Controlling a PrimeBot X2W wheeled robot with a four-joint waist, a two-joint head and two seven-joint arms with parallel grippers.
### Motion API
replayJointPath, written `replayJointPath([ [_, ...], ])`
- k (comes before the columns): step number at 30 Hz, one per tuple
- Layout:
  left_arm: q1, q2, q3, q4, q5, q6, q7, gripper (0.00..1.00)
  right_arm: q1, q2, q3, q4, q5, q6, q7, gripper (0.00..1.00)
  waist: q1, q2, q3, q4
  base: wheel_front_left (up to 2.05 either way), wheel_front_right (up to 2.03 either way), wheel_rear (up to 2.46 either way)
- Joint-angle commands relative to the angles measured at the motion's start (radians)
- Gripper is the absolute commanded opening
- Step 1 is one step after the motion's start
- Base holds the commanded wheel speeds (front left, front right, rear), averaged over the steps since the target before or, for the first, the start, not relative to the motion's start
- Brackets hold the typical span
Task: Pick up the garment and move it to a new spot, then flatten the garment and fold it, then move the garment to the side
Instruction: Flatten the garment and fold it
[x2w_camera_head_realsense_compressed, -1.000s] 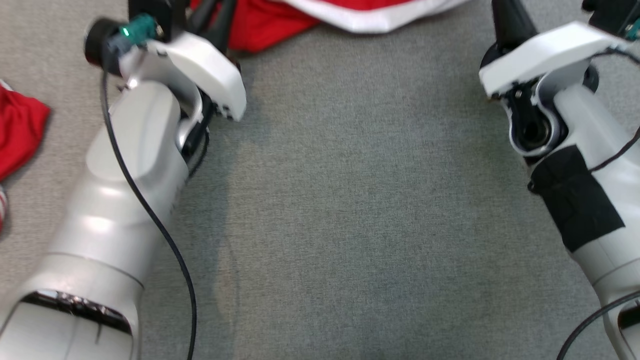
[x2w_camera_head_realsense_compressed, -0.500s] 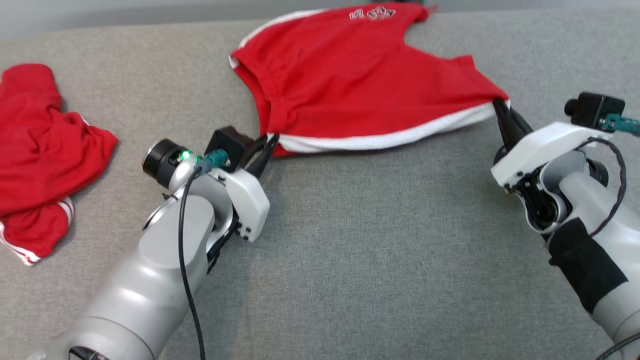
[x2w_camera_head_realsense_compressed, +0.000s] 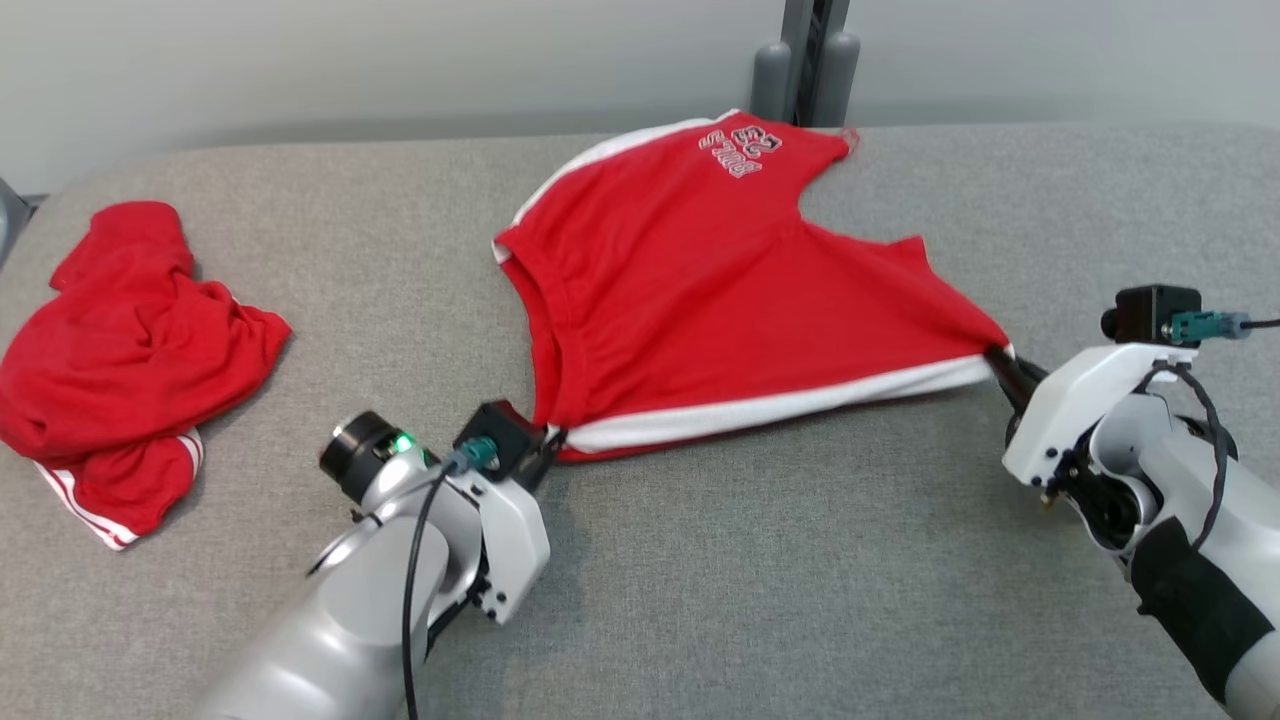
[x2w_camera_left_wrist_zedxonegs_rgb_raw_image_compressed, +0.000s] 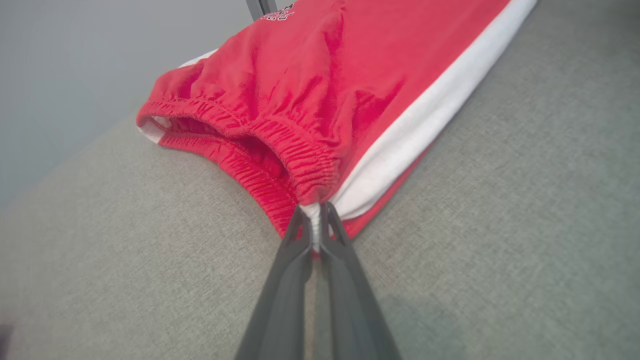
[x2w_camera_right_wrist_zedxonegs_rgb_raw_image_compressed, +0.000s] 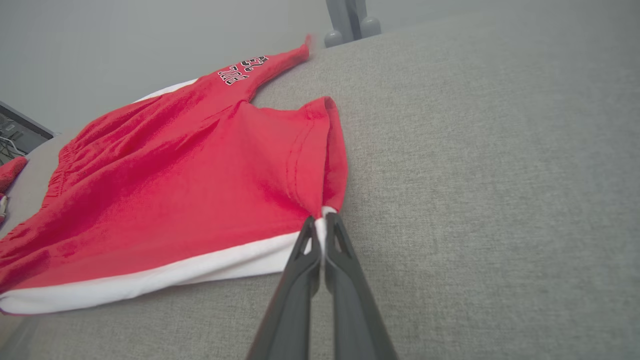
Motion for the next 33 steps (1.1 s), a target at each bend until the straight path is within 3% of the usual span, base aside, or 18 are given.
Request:
replayJointPath([
  [1,0.013,0.006,-0.011,0.004,-0.009,0.0,-0.002,0.0,0.018,-0.01,0.006,0.001,0.01,0.0,0.011,0.0,0.0,-0.0001,-0.016,0.003,0.0,0.0,0.0],
  [12,0.101,0.035,-0.159,-0.041,-0.127,0.0,-0.002,0.0,0.116,-0.092,0.104,-0.094,0.081,0.0,0.17,0.0,0.0,-0.0001,-0.11,0.018,0.0,0.0,0.0],
  [20,0.169,0.09,-0.217,-0.131,-0.212,0.0,0.011,0.0,0.183,-0.18,0.154,-0.22,0.167,0.0,0.302,0.0,0.0,-0.0001,-0.167,0.022,0.0,0.0,0.0],
  [25,0.217,0.122,-0.229,-0.236,-0.271,0.0,0.034,0.0,0.222,-0.248,0.165,-0.295,0.237,0.0,0.4,0.0,0.0,-0.0001,-0.193,0.03,0.0,0.0,0.0],
  [33,0.299,0.232,-0.236,-0.479,-0.371,0.0,0.158,0.0,0.289,-0.346,0.192,-0.411,0.323,0.0,0.571,0.0,0.0,-0.0001,-0.234,0.037,0.0,0.0,0.0],
])
